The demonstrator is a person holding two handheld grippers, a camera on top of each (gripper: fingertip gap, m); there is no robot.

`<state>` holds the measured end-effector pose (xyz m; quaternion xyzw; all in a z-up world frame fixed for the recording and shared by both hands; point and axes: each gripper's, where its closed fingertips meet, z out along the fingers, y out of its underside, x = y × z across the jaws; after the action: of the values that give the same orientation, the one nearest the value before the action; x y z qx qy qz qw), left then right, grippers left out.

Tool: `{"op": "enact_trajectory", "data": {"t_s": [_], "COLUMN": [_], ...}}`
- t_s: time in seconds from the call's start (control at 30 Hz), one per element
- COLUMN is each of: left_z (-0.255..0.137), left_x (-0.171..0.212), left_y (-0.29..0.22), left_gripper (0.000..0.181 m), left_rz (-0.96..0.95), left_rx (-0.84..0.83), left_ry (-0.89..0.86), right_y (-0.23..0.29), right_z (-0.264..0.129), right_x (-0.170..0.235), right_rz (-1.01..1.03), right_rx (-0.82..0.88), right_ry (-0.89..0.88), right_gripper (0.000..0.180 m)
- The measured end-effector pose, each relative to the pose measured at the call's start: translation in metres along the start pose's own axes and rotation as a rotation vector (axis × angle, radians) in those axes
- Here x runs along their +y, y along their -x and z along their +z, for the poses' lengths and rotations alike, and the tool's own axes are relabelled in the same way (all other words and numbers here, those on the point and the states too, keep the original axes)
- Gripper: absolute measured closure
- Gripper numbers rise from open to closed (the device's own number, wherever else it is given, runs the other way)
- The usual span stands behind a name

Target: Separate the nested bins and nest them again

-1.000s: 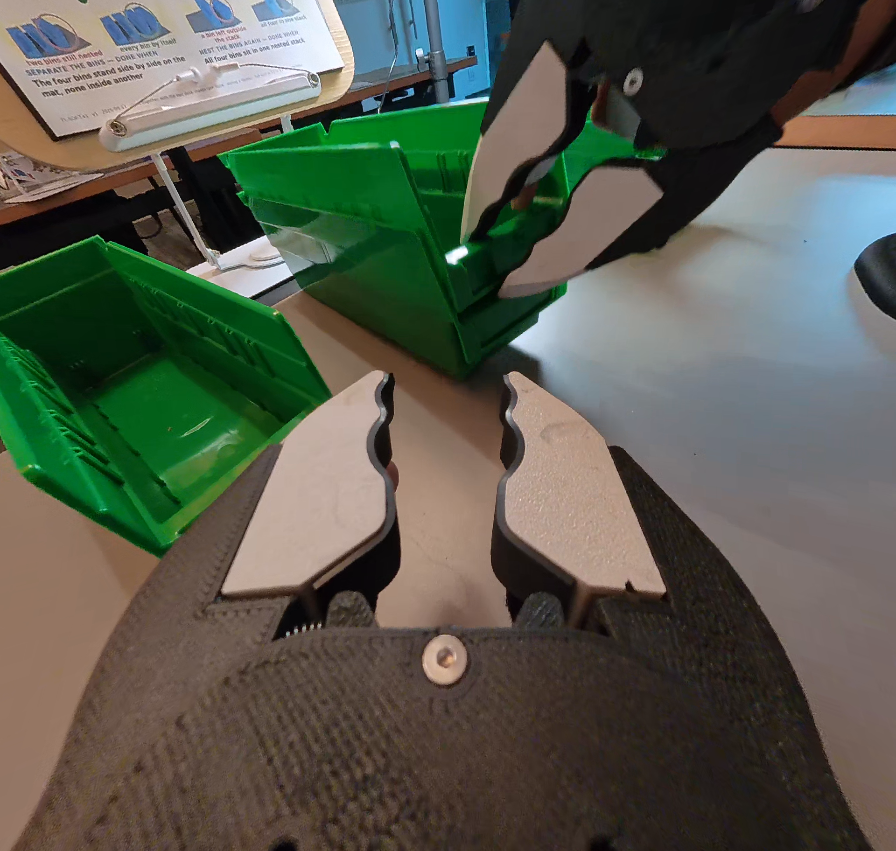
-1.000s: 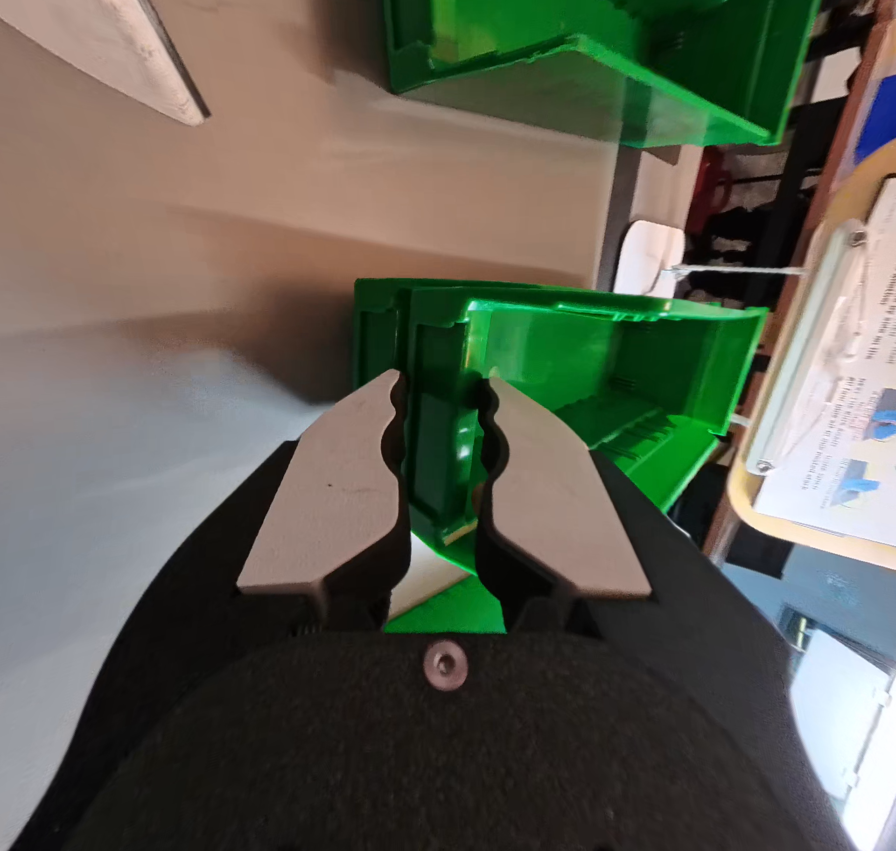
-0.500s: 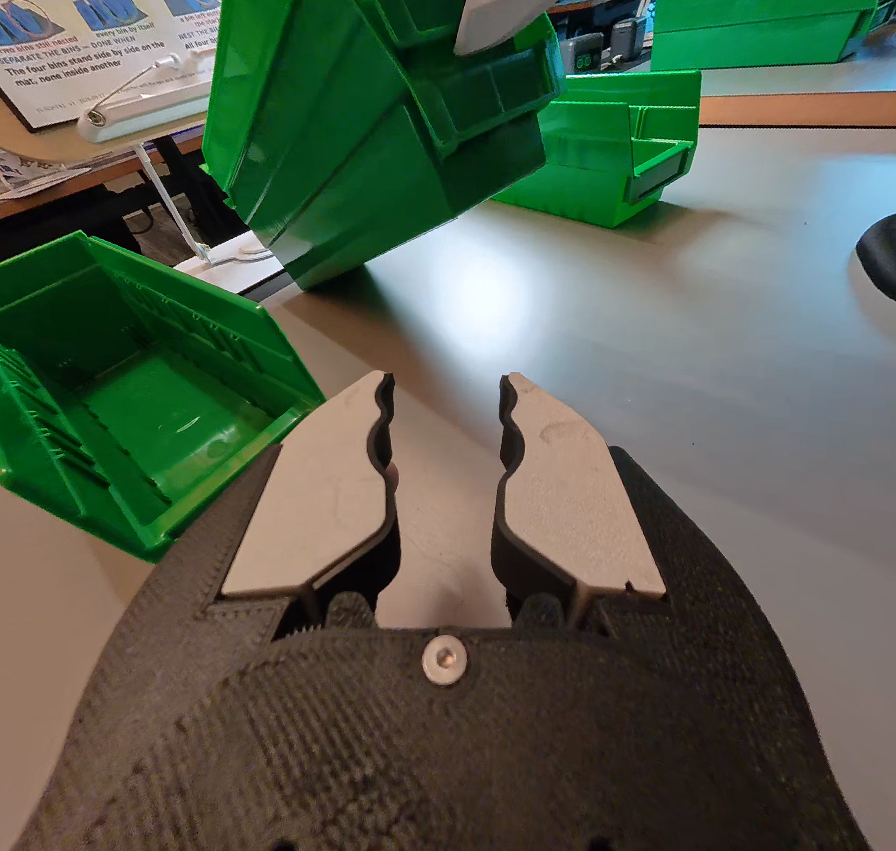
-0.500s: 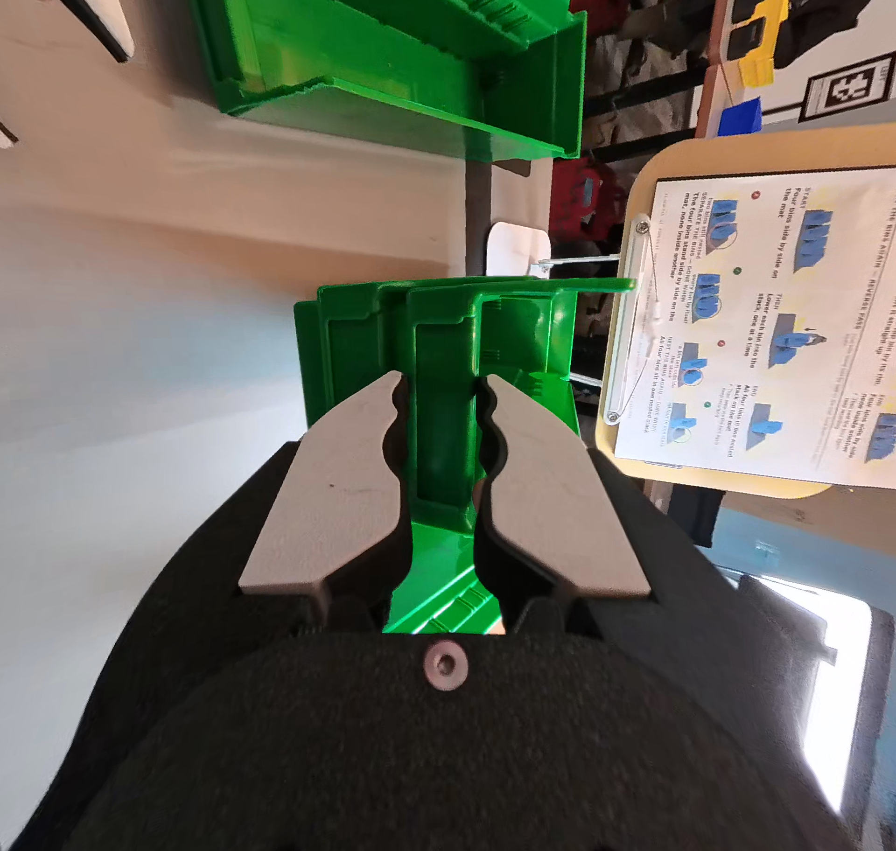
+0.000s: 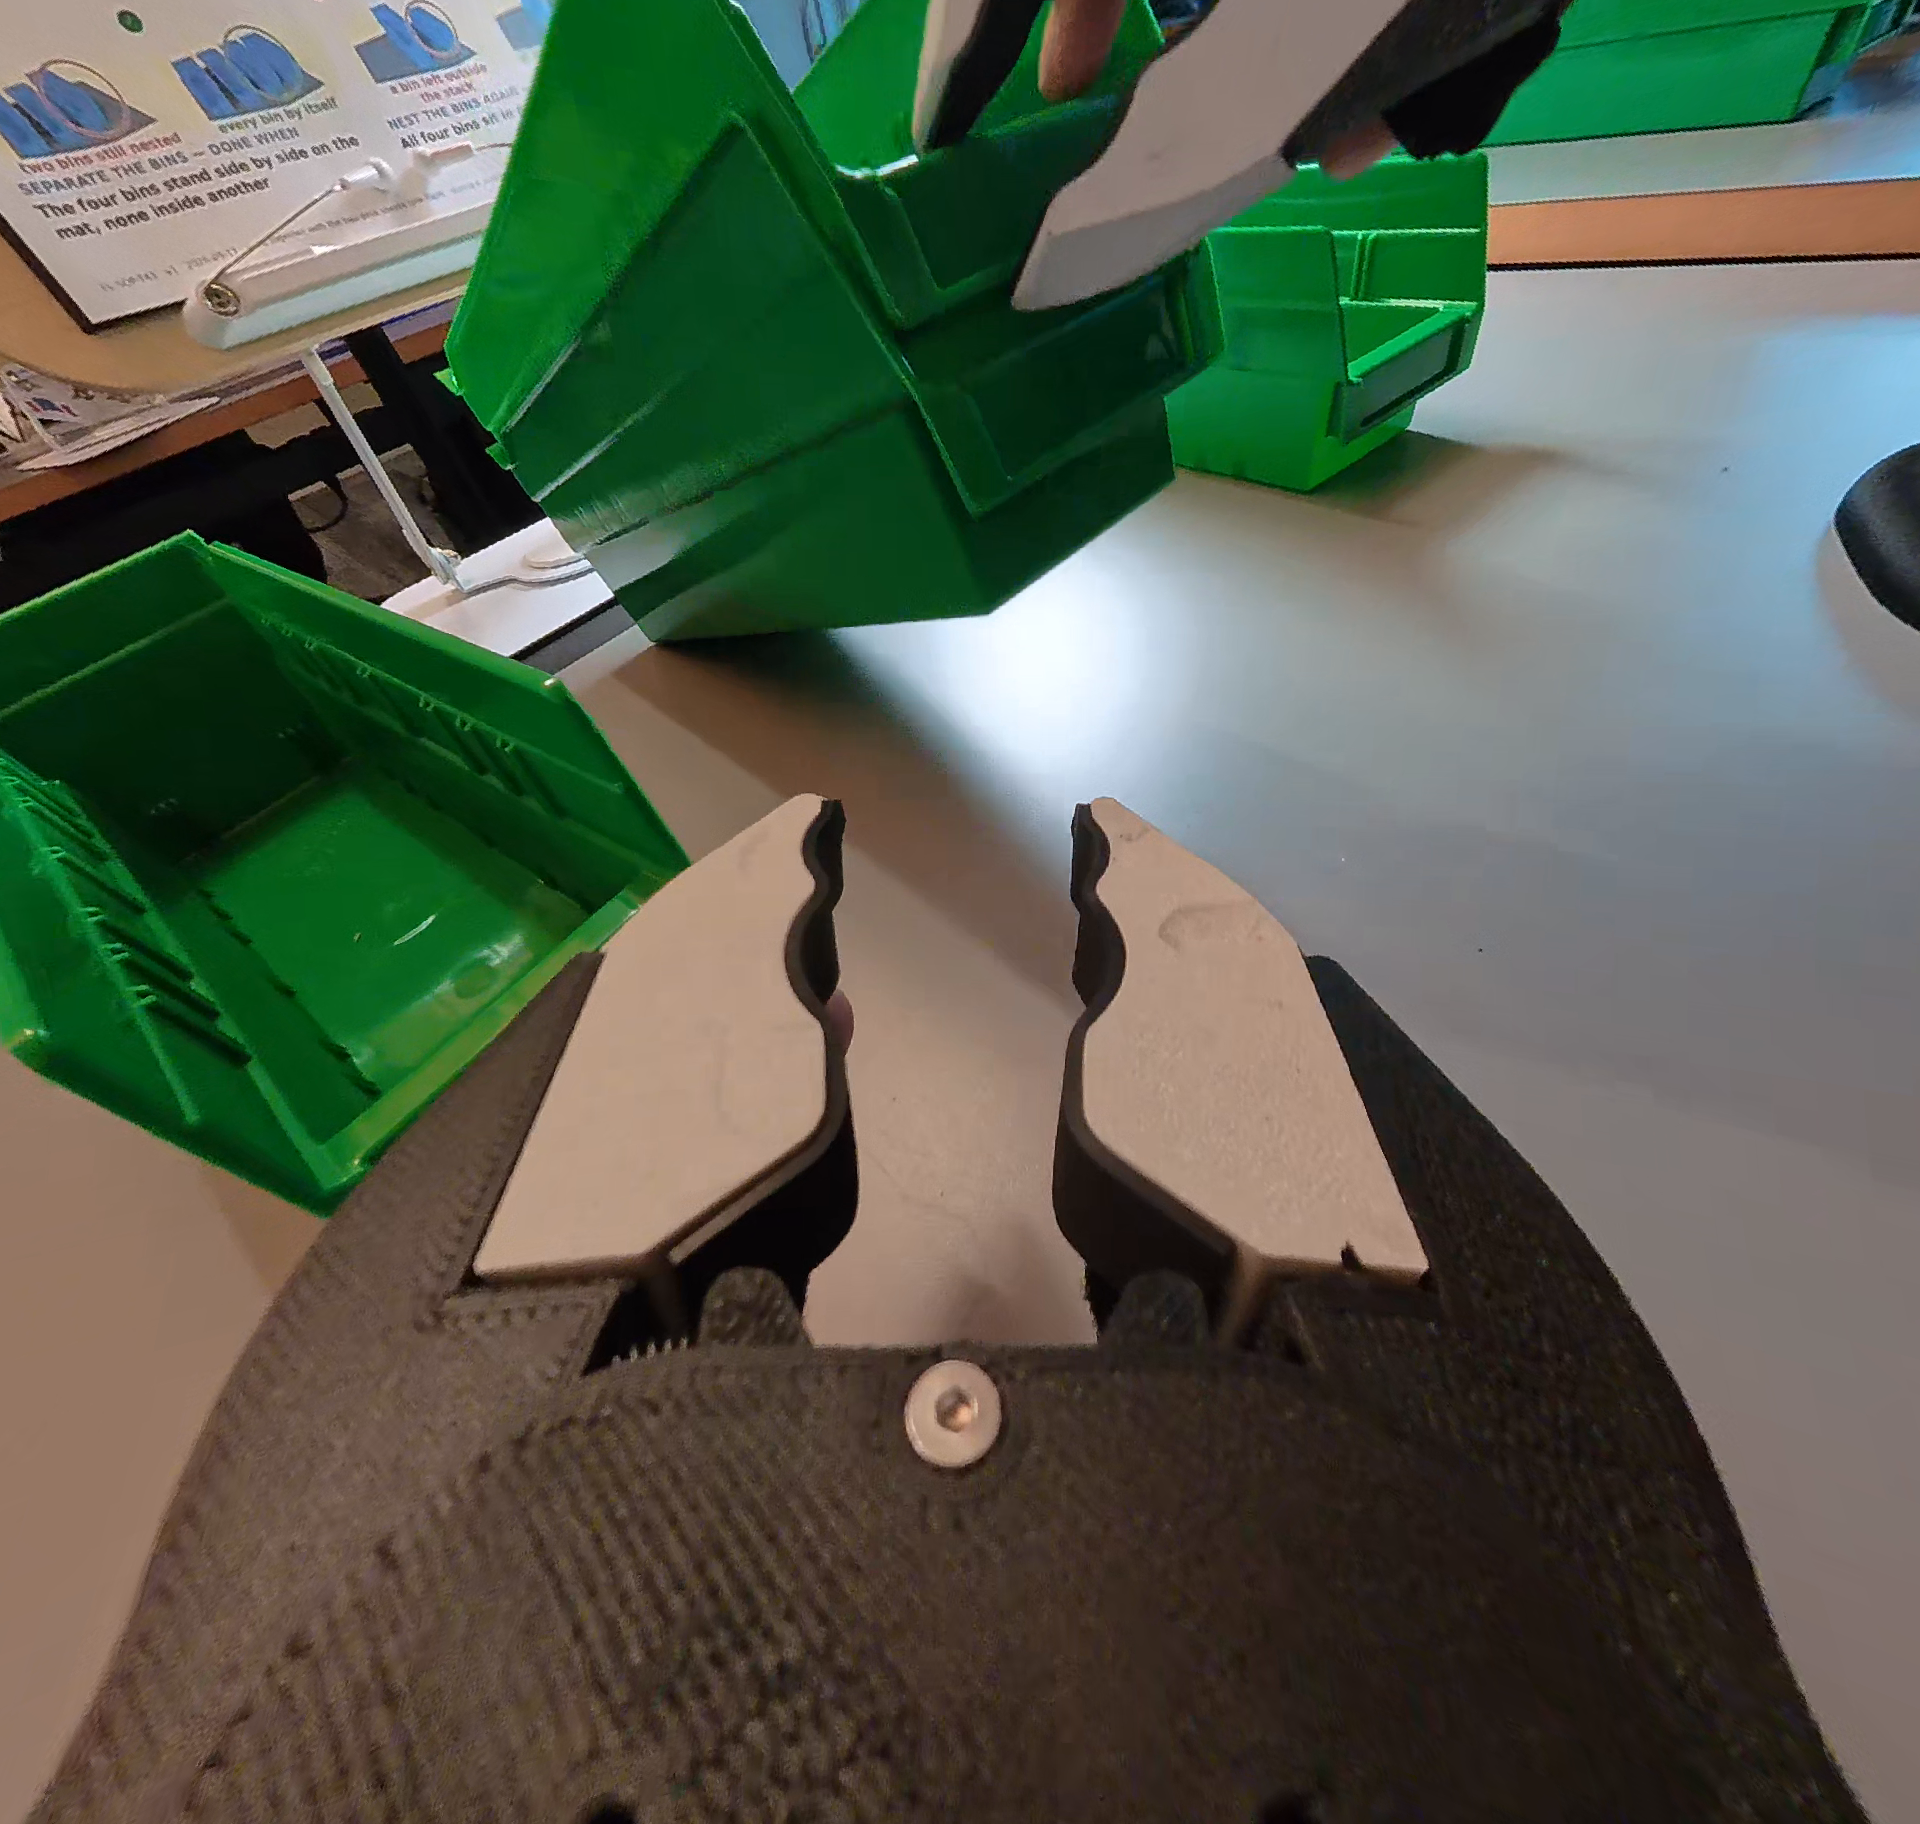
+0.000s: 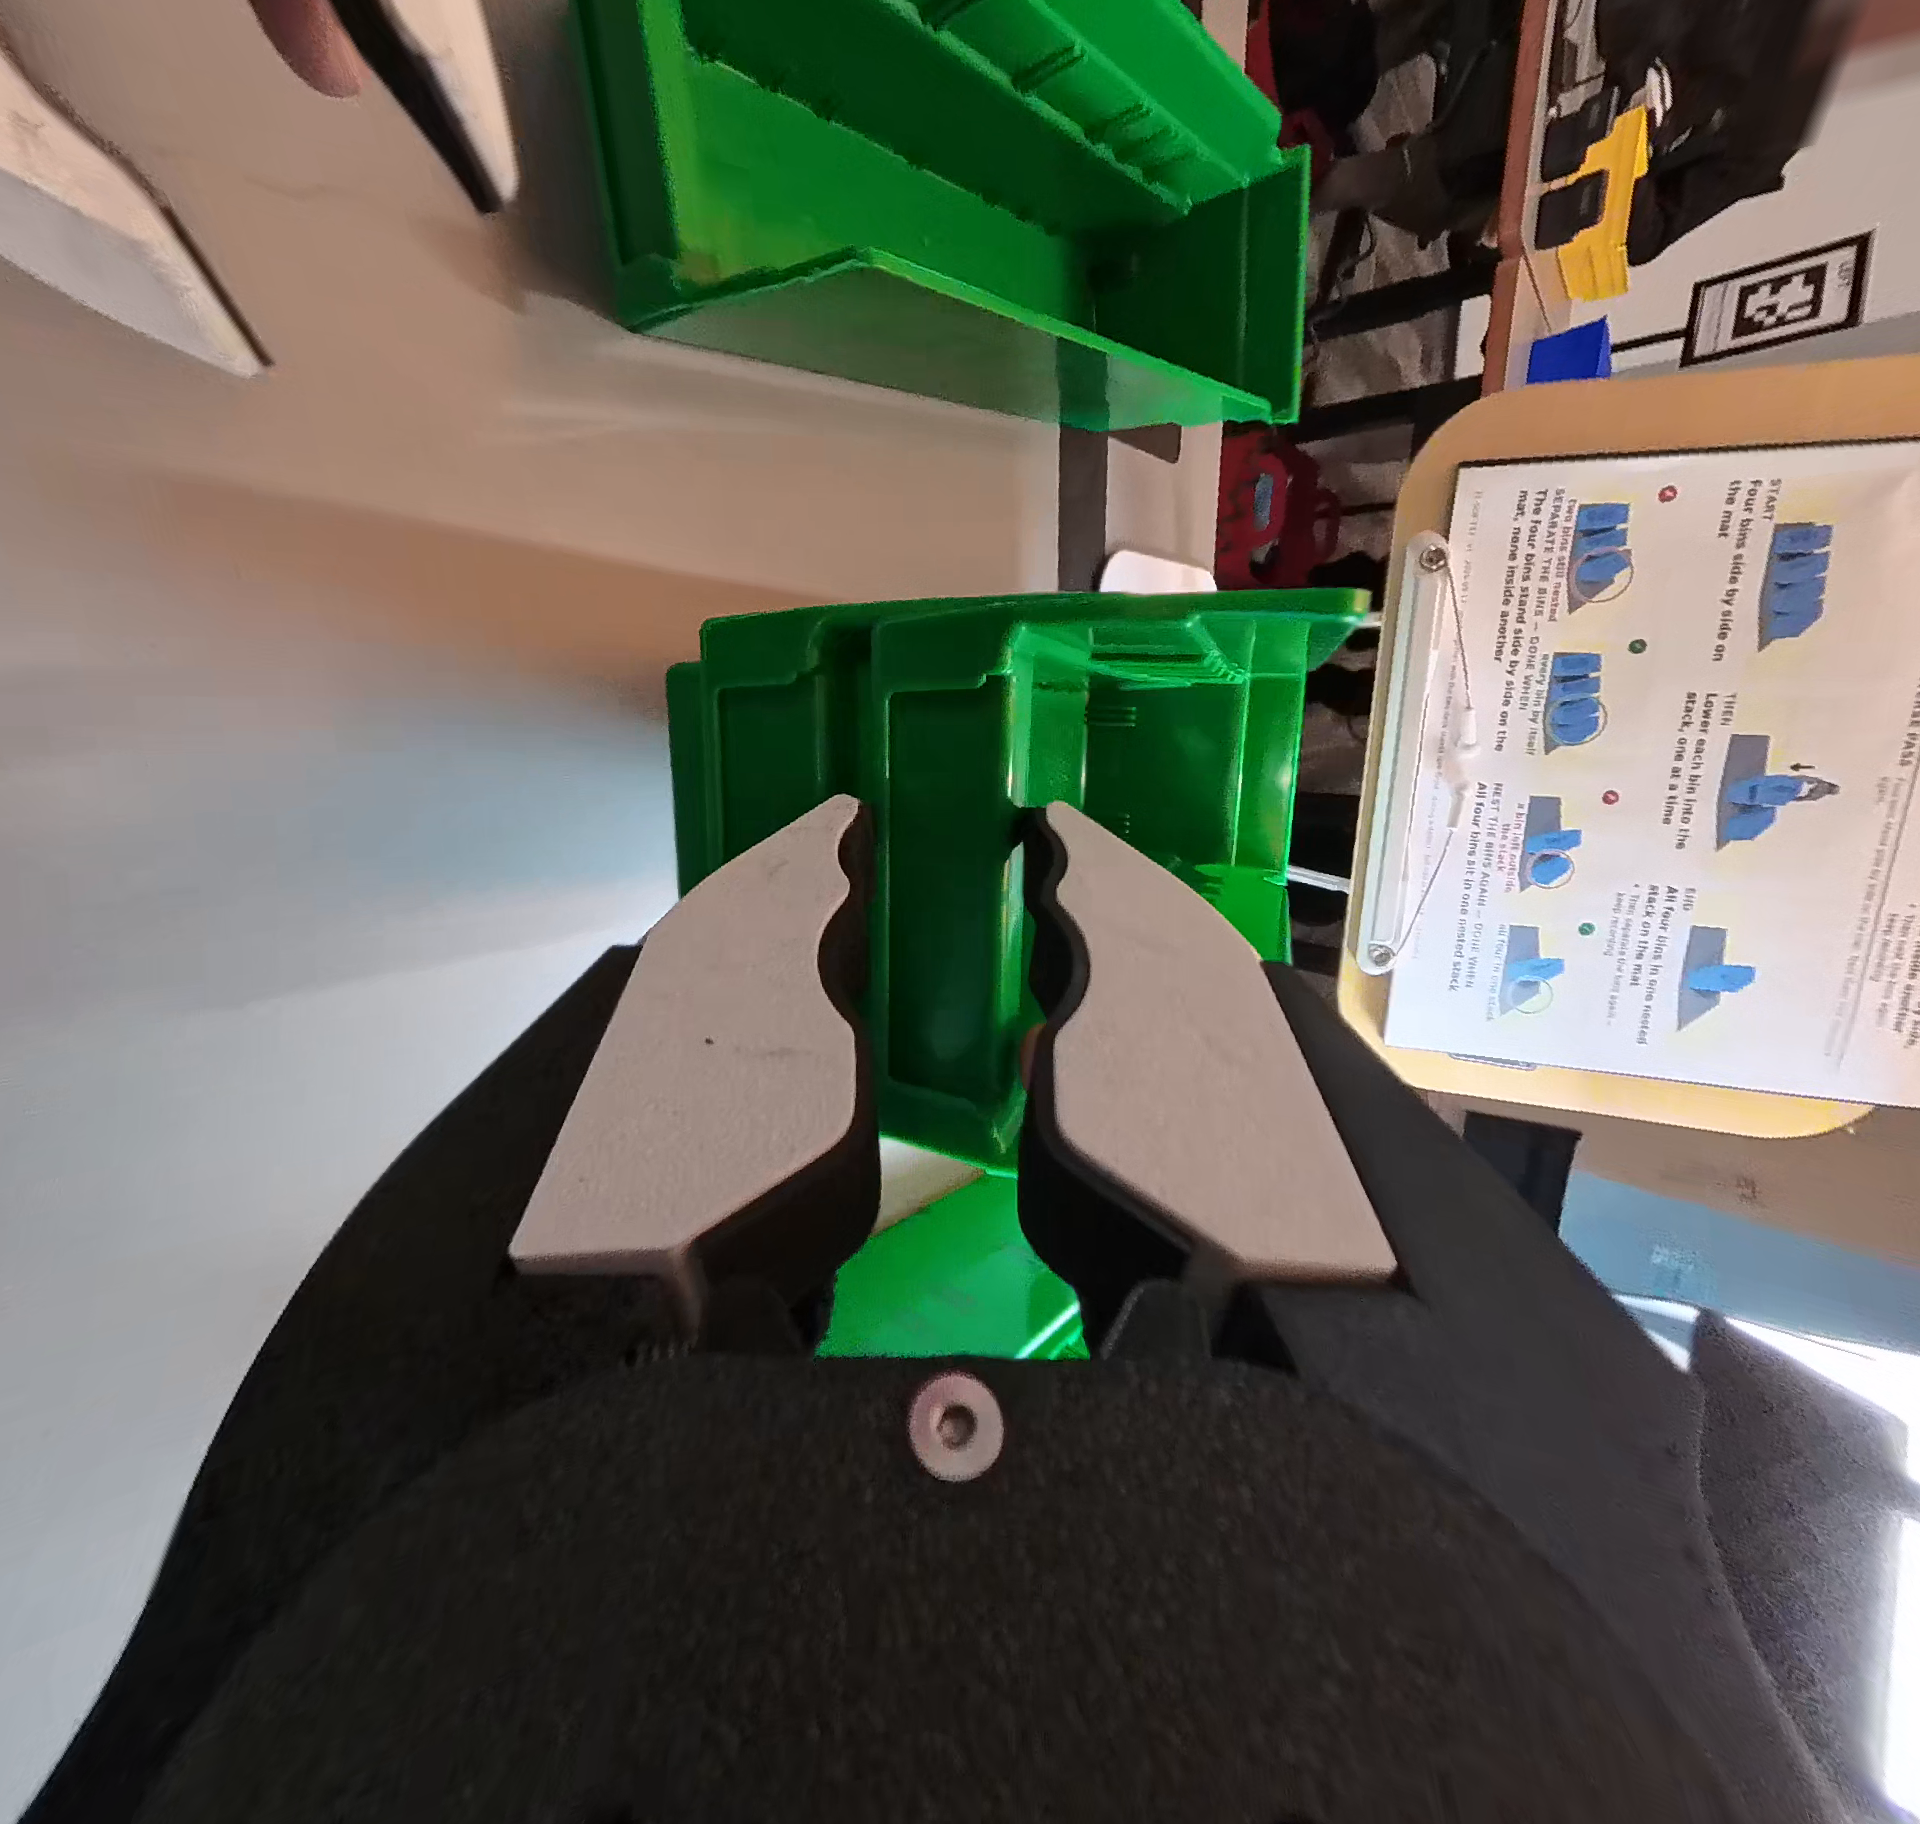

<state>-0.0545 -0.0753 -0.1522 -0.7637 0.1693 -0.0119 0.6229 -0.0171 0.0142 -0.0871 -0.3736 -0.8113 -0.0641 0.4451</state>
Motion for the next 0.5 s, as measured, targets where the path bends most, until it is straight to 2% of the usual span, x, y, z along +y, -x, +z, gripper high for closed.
{"op": "enact_trajectory", "data": {"t_s": [0.5], "left_z": [0.002], "left_x": [0.003], "left_y": [-0.001], "left_gripper": [0.138], "left_rz": [0.010], "left_rx": [-0.003], "left_ry": [0.012], "right_y": [0.052], "right_z": [0.011], "right_x": [0.004], "right_rz": [-0.121], "right_rx": [0.093], "right_ry": [-0.046], "right_gripper": [0.151]}}
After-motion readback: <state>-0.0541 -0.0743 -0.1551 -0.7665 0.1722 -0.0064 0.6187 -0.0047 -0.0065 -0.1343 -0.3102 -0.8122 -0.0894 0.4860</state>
